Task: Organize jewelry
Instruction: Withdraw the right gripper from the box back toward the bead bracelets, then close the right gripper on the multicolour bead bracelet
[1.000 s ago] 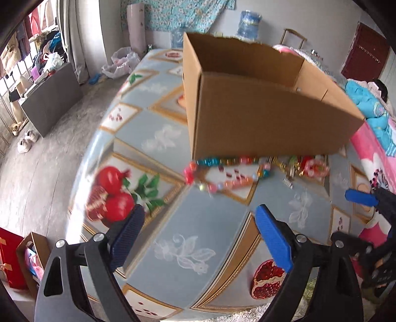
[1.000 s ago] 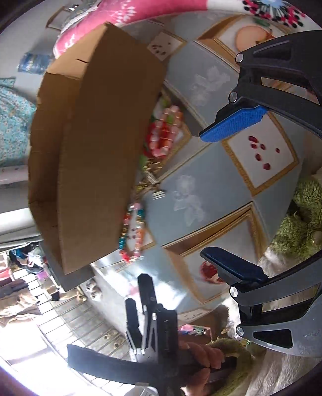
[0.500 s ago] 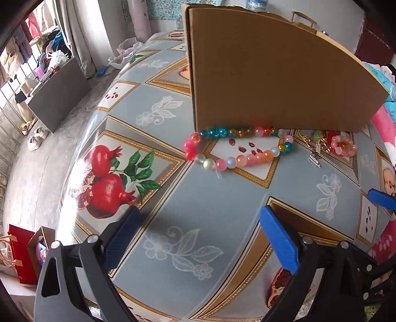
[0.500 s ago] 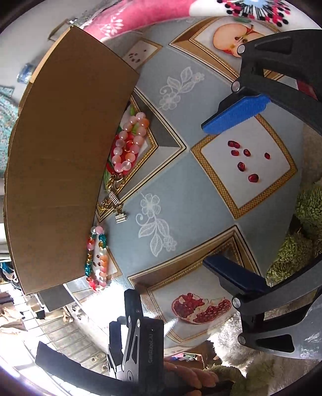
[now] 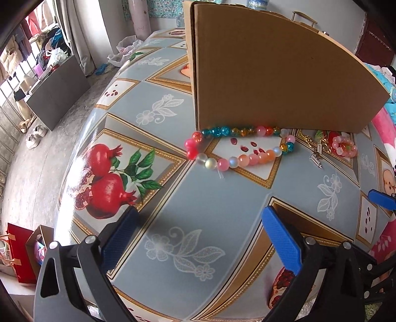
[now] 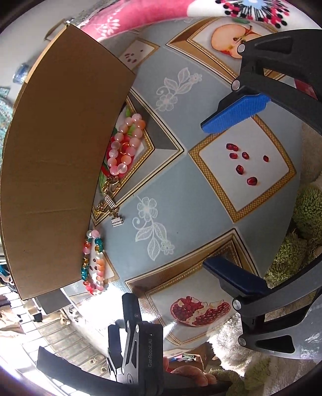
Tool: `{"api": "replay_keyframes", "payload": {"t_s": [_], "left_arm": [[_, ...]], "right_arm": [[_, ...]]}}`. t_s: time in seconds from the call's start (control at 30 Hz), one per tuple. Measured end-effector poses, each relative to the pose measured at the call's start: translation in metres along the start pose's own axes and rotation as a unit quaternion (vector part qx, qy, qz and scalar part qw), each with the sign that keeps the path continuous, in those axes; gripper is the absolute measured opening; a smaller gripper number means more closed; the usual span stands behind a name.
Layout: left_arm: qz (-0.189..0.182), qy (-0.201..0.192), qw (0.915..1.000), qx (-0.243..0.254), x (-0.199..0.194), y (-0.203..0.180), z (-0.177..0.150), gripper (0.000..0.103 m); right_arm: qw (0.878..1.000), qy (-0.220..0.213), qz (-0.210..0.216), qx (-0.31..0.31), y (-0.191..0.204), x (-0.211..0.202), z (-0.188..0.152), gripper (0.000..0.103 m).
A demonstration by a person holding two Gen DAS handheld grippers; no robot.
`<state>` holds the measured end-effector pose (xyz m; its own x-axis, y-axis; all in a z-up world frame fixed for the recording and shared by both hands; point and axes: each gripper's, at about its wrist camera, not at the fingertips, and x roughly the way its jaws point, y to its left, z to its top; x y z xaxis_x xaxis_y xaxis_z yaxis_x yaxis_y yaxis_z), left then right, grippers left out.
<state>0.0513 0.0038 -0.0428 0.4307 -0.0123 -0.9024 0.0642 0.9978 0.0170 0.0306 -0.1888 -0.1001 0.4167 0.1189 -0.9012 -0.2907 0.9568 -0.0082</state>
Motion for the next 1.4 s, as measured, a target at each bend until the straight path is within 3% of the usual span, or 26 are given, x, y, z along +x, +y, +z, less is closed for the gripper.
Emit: {"api": "replay_keyframes", "payload": {"t_s": [0.33,0.5,0.6,0.73,0.97,1.1,1.23,1.4], "left_arm": [[-0.001,-0.011,0.9999,0.006,0.0,0.0,-0.003,0.099],[-0.012,-0.032,0.9993,0.016,-0.004,0.003,-0.009,0.099],[-0.036,-0.05,0.998,0.015,-0.009,0.008,-0.011,0.097],[-0.066,-0.089,0.9937,0.015,-0.023,0.018,-0.008,0.09],[-0.102,-0.127,0.9866,0.01,-0.037,0.031,0.007,0.067],[-0.12,-0.118,0.9856,0.003,-0.031,0.039,0.019,0.054],[-0.114,-0.104,0.9879,0.011,-0.022,0.04,0.026,0.041],[-0.12,-0.089,0.9886,0.017,-0.015,0.042,0.033,0.034]], "right_arm": [[1.0,-0.017,0.013,0.001,-0.004,0.002,0.0,0.095],[0.997,-0.065,0.029,0.018,-0.013,-0.022,0.001,0.095],[0.996,-0.088,0.026,0.022,-0.014,-0.033,0.004,0.095],[0.991,-0.116,0.052,0.038,-0.014,-0.043,0.012,0.094],[0.982,-0.129,0.114,0.074,-0.004,-0.043,0.04,0.076],[0.978,-0.116,0.144,0.099,0.001,-0.028,0.056,0.063],[0.976,-0.099,0.154,0.121,0.006,-0.008,0.073,0.045],[0.976,-0.082,0.147,0.141,0.005,0.006,0.085,0.033]]}}
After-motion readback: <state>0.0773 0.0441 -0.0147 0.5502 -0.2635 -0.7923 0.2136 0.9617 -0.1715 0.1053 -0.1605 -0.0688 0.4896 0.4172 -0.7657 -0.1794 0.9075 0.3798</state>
